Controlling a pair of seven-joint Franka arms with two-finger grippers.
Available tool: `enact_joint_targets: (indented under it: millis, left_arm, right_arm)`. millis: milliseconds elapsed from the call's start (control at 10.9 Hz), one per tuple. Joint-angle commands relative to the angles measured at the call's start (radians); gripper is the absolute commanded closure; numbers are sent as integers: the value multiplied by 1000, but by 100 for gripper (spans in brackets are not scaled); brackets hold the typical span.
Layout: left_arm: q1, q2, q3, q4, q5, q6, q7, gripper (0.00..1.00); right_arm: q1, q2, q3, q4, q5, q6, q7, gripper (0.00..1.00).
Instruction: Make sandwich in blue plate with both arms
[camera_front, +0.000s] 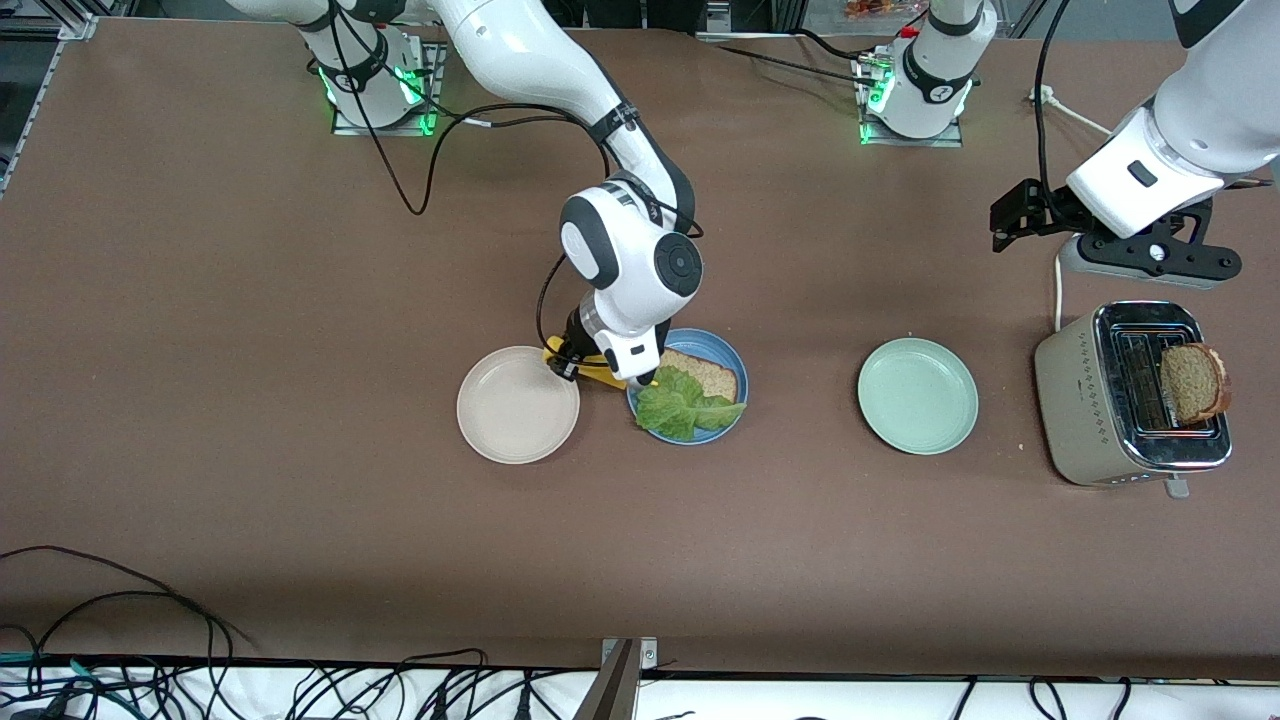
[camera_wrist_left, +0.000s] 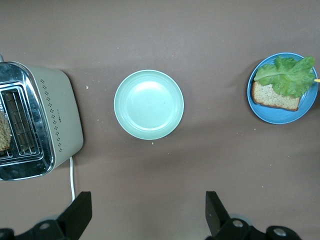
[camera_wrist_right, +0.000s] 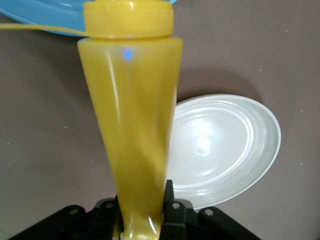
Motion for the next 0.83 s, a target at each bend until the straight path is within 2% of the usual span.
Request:
enact_joint_targets:
  millis: [0, 276, 368, 551, 735]
  left_arm:
    - [-1, -2, 1, 14, -12, -16, -8, 0]
    - [-1, -2, 1, 14, -12, -16, -8, 0]
    - [-1, -2, 1, 14, -12, -16, -8, 0]
    - [-1, -2, -1, 14, -12, -16, -8, 0]
    - [-1, -2, -1, 14, -14, -16, -9, 0]
  right_arm:
    - [-5, 21, -9, 39, -14, 6, 10, 100]
    - [-40, 5, 1, 37, -11, 8, -2, 100]
    - [-76, -21, 33, 34, -9, 8, -25, 100]
    - [-175, -92, 134, 14, -9, 9, -53, 100]
    - [-305, -197, 274, -67, -9, 51, -76, 100]
